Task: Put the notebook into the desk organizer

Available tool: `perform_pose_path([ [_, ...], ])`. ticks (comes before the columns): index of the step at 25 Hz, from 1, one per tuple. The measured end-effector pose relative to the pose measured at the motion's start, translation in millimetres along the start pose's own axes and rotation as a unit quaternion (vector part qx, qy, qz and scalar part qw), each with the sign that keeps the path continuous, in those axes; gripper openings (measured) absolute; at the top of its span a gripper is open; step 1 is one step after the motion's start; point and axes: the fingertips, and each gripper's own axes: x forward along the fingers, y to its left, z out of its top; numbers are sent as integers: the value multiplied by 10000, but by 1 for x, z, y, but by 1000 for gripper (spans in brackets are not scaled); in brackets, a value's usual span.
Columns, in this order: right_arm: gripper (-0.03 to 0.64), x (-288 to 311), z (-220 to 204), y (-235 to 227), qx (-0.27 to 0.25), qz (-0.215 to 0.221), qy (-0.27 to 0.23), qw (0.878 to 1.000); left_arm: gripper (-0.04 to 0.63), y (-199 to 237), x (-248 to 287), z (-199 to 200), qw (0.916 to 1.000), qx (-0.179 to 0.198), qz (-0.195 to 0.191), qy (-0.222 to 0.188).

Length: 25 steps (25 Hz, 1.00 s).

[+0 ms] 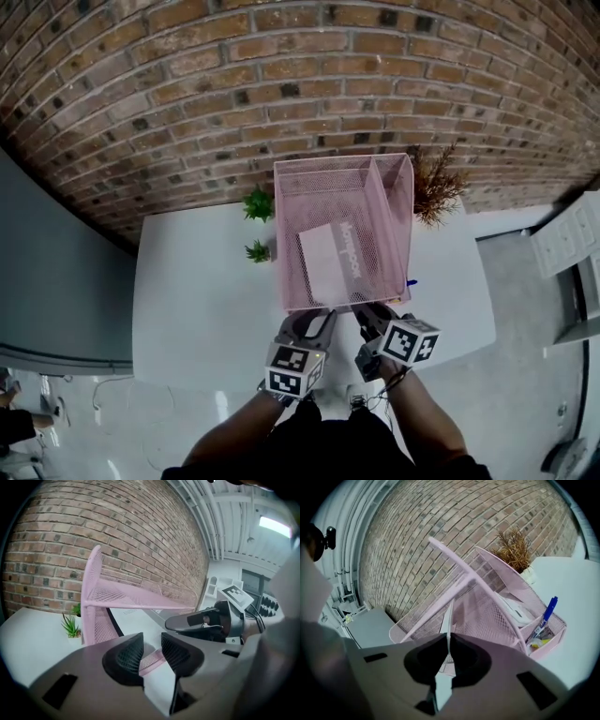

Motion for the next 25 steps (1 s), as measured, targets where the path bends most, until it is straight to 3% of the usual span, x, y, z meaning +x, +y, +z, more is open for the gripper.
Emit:
perform_pose_path([
  [12, 35, 9, 0, 2, -679, -261, 254, 9970, 86, 7, 17, -3, 9979, 540, 239, 263],
  [20, 117, 10, -6, 1, -1554, -419, 672, 9847, 74, 8, 18, -4, 9972, 597, 335, 316],
  [25, 144, 3, -9, -2, -1785, -481, 853, 9790, 74, 9, 18, -4, 9972, 591, 354, 295],
])
